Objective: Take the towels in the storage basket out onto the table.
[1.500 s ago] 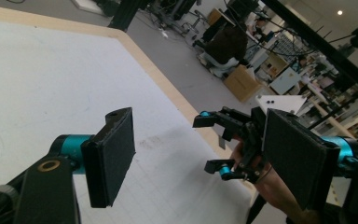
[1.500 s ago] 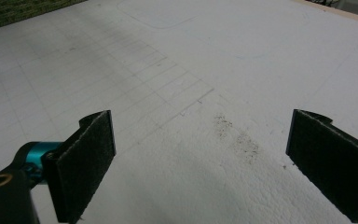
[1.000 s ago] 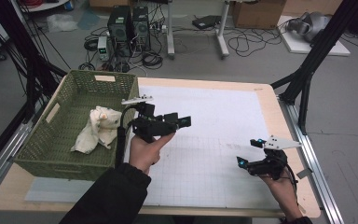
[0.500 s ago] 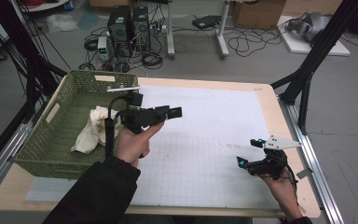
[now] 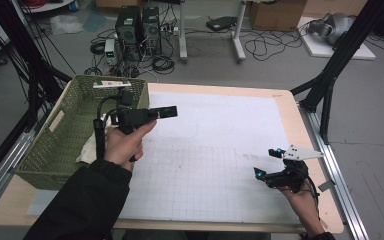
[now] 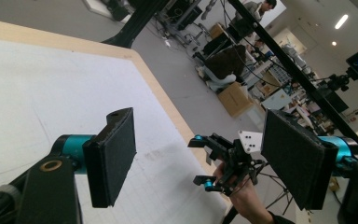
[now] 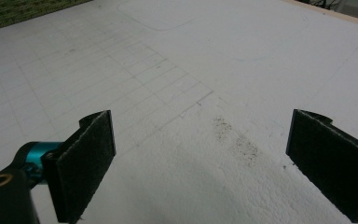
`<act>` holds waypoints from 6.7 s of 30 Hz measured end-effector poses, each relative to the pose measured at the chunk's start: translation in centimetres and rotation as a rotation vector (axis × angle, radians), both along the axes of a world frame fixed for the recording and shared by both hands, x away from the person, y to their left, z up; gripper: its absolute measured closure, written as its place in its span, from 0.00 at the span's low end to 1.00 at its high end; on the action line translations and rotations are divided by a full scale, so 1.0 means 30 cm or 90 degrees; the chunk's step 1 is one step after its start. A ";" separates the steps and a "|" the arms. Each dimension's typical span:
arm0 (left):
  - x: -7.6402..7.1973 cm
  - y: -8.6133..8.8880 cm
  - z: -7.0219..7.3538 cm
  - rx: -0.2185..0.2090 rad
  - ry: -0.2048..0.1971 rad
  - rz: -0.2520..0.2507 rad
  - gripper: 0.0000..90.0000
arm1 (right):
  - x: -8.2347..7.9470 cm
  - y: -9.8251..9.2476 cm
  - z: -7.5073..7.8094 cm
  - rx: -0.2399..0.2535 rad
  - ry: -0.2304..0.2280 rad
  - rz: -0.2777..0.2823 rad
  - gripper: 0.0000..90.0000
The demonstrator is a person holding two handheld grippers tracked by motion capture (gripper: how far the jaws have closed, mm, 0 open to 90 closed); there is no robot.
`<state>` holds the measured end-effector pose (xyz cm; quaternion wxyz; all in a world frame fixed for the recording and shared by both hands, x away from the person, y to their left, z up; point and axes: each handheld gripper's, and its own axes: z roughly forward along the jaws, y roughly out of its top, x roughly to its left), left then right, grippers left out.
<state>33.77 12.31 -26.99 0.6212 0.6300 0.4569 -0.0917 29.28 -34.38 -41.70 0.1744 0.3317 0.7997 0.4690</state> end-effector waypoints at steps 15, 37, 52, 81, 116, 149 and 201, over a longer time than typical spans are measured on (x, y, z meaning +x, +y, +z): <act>0.066 0.078 -0.034 0.015 0.029 0.010 0.30 | 0.000 -0.002 0.001 0.002 0.000 -0.002 0.08; 0.134 0.165 -0.103 0.054 0.062 0.036 0.30 | -0.004 -0.007 0.005 0.005 -0.004 -0.002 0.08; 0.144 0.258 -0.133 0.126 0.058 0.066 0.31 | -0.005 -0.007 0.005 0.007 -0.006 0.000 0.08; 0.234 0.387 -0.262 0.559 0.083 0.151 0.78 | -0.002 -0.004 0.002 0.004 -0.002 0.001 0.08; 0.263 0.356 -0.420 0.772 0.207 0.007 0.72 | -0.010 0.001 0.000 -0.003 -0.001 0.010 0.08; 0.159 0.531 -0.266 0.467 0.151 0.117 0.87 | -0.005 0.000 0.008 0.015 -0.008 0.007 0.08; 0.103 0.581 0.036 0.013 0.105 0.043 0.87 | 0.000 -0.007 0.012 0.040 -0.005 0.003 0.08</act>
